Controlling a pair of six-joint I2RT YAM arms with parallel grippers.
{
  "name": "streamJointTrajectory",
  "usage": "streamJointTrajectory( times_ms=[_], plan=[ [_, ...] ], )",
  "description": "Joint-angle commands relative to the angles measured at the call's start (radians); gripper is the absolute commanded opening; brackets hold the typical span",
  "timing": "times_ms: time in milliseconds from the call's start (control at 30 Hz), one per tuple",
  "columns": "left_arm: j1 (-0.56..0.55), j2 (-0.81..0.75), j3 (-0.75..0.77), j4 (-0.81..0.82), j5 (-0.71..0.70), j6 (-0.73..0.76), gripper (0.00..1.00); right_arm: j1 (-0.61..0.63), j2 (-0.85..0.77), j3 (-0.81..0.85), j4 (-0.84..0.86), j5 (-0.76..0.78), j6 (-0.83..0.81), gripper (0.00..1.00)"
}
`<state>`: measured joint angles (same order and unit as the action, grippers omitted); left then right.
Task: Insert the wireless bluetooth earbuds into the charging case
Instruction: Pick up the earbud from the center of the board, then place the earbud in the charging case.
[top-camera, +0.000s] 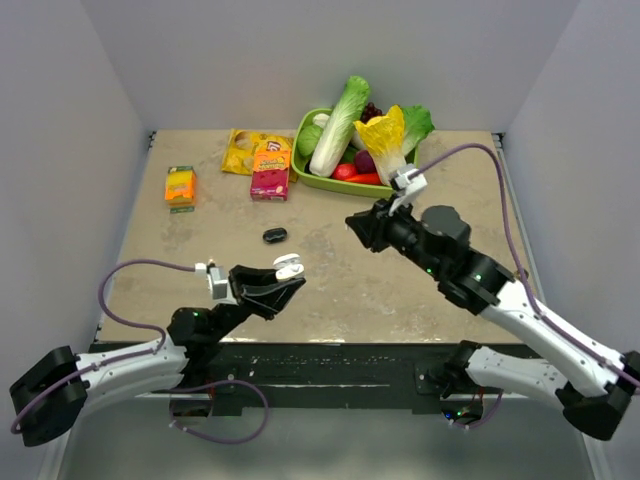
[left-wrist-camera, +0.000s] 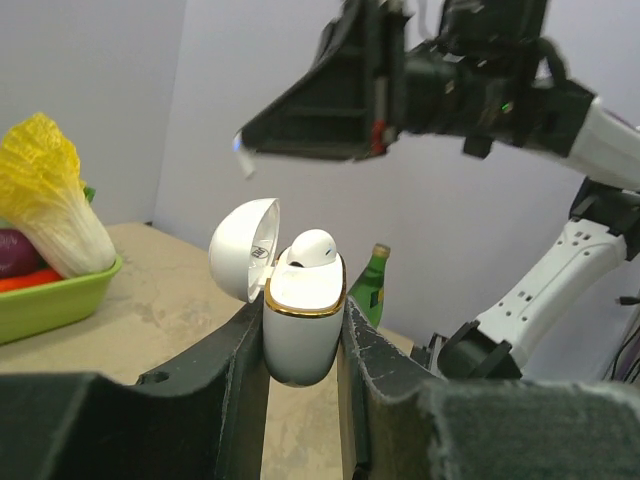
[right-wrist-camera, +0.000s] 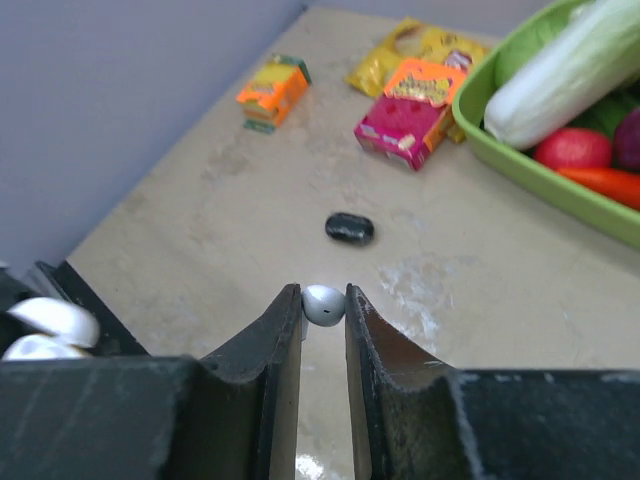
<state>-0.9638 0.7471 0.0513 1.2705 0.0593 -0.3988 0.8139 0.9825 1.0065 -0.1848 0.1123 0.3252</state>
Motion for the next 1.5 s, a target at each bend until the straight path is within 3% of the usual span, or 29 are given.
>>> streamJointTrajectory(
  times_ms=[0, 300, 800, 1467],
  plan=[
    [-0.004, 0.086, 0.010, 0.084, -0.013, 0.061, 0.00, 0.019, -0.116, -0.026, 0.061, -0.039, -0.092, 0.00],
    [-0.003, 0.267, 0.156, 0.128, 0.019, 0.092, 0.00, 0.099, -0.191, -0.025, 0.064, -0.109, -0.146, 0.00],
    [-0.003, 0.492, 0.363, 0.185, 0.083, 0.127, 0.00, 0.114, -0.222, -0.086, 0.157, -0.157, -0.149, 0.00],
    [-0.004, 0.511, 0.440, 0.086, 0.100, 0.068, 0.00, 0.148, -0.180, -0.144, 0.241, -0.059, -0.189, 0.00]
  ],
)
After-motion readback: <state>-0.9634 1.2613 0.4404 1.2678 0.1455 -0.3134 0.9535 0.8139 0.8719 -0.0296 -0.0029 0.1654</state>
